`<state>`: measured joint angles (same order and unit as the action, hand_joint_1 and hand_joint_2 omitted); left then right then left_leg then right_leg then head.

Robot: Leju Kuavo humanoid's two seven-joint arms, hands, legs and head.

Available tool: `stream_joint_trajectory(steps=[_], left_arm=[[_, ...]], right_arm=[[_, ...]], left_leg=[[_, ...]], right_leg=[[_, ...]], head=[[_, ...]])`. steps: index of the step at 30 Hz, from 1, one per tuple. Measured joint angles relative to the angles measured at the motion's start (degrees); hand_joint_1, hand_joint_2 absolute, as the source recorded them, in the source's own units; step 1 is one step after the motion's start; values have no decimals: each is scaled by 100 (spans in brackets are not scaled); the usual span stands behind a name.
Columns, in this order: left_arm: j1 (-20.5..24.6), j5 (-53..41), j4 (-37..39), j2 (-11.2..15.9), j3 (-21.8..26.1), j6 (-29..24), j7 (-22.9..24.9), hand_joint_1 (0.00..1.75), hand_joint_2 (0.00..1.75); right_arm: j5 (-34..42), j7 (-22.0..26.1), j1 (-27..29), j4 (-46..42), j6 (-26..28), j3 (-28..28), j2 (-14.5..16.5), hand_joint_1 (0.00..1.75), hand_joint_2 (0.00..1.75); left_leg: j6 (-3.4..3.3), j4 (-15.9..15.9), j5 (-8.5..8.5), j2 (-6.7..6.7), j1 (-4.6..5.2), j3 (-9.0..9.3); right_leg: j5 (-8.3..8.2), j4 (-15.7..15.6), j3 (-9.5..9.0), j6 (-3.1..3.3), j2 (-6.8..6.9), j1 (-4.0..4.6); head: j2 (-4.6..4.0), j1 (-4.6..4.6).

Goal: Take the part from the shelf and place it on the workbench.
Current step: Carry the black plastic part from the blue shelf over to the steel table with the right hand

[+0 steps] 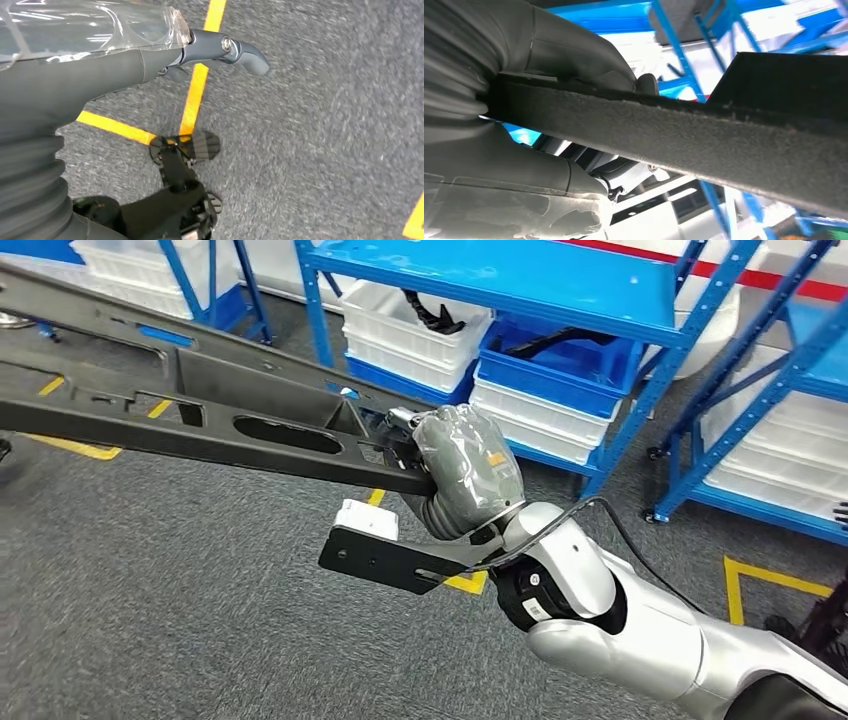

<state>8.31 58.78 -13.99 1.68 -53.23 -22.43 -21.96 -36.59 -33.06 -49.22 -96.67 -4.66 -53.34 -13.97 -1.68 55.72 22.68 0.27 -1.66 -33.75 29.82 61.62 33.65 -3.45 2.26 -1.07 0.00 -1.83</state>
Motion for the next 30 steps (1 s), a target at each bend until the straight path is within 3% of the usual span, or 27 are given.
stream_joint_trajectory(steps=[2,4,6,8,10,12,14,17,18,19,20,22,23,25,28,30], left_arm=[[-1,-2,0,0,1,0,-1,0,175],[-19,-7,0,0,-1,0,-1,0,175],[-33,-21,0,0,-1,0,-3,0,175],[-35,-41,0,-13,2,3,-9,0,175],[-40,-53,0,-22,4,7,-21,0,175],[-61,-53,0,-15,3,8,-33,0,175],[-65,-36,0,-4,3,5,-45,0,175],[-53,53,0,30,30,-14,-117,0,175],[-60,88,0,44,49,-19,-150,0,175],[-67,123,0,55,69,-25,-184,0,175],[-70,161,0,67,94,-33,-214,0,175],[-65,224,0,85,151,-51,-261,0,175],[-58,248,0,93,178,-57,-279,0,175],[-53,270,0,109,231,-64,-304,0,175],[-89,290,0,165,291,-91,-338,0,175],[-111,307,0,219,320,-119,-380,0,175]], right_arm=[[128,-11,-10,-51,-9,5,-32,175,175],[266,-17,-12,-92,-16,8,-69,175,175],[416,-19,-34,-153,-18,27,-119,175,175],[605,-29,-80,-224,3,63,-173,175,175],[813,-40,-117,-274,48,97,-232,175,175],[997,-28,-132,-312,92,136,-292,175,175],[1135,4,-137,-352,146,182,-344,175,175],[1373,131,-118,-399,215,207,-430,175,175],[1475,208,-113,-404,219,201,-446,175,175],[1591,293,-116,-405,220,192,-453,175,175],[1708,381,-129,-404,221,183,-455,175,175],[1900,542,-186,-403,225,166,-446,175,175],[1974,611,-230,-402,228,159,-437,175,175],[2100,738,-326,-391,240,124,-397,175,175],[2223,891,-396,-369,280,46,-326,175,175],[2241,947,-414,-357,317,8,-291,175,175]], left_leg=[[-19,1,-12,-111,32,-5],[-31,1,-20,-231,79,-5],[-50,-3,-34,-359,123,-2],[-64,-10,-55,-472,130,-11],[-45,-21,-79,-561,101,-37],[-7,-34,-99,-625,91,-59],[45,130,32,-480,115,-150],[168,1139,574,-170,82,-604],[210,1444,680,-137,58,-732],[252,1546,679,-114,35,-763],[295,1436,588,-83,11,-689],[370,658,261,98,-28,-265],[368,288,137,200,-25,-71],[271,-66,54,287,-4,87],[117,-47,30,113,11,35],[59,-53,0,9,-2,20]], right_leg=[[345,811,366,16,-113,25],[327,1067,518,74,-147,64],[-68,452,268,215,-245,132],[-414,-354,-89,390,-483,206],[-498,-664,-223,466,-595,257],[-545,-754,-255,446,-490,248],[-607,-872,-296,406,-368,186],[-640,-920,-298,380,-178,138],[-641,-918,-292,371,-113,126],[-640,-915,-285,358,-48,110],[-636,-907,-280,337,17,91],[-605,-864,-275,267,143,63],[-580,-827,-266,223,196,71],[-538,-765,-250,148,281,101],[-511,-743,-250,105,384,97],[-319,-506,-164,76,221,62]], head=[[0,-6],[0,-9],[0,-9],[0,3],[0,7],[0,-4],[0,2],[0,28],[0,31],[0,32],[0,33],[0,34],[0,36],[0,21],[0,-4],[0,-7]])
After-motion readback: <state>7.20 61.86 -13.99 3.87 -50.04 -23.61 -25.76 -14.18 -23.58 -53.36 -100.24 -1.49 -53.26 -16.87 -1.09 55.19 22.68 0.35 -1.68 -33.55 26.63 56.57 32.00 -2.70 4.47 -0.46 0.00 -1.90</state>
